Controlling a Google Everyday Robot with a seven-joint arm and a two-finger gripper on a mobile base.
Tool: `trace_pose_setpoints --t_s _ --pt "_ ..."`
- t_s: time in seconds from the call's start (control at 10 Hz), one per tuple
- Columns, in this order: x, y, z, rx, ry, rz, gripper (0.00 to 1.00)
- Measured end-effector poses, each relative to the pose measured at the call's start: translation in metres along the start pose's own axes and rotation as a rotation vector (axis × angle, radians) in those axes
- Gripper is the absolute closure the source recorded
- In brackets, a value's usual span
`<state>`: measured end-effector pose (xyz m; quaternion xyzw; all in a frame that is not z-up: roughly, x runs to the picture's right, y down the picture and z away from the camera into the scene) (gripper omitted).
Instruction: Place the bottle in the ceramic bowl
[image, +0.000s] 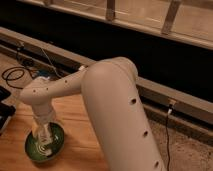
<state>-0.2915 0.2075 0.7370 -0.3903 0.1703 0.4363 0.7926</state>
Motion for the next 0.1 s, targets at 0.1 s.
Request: trace_pose_setpoints --t_s 0.1 --pt "0.0 0.0003 0.0001 0.0 0.0 -0.001 0.2"
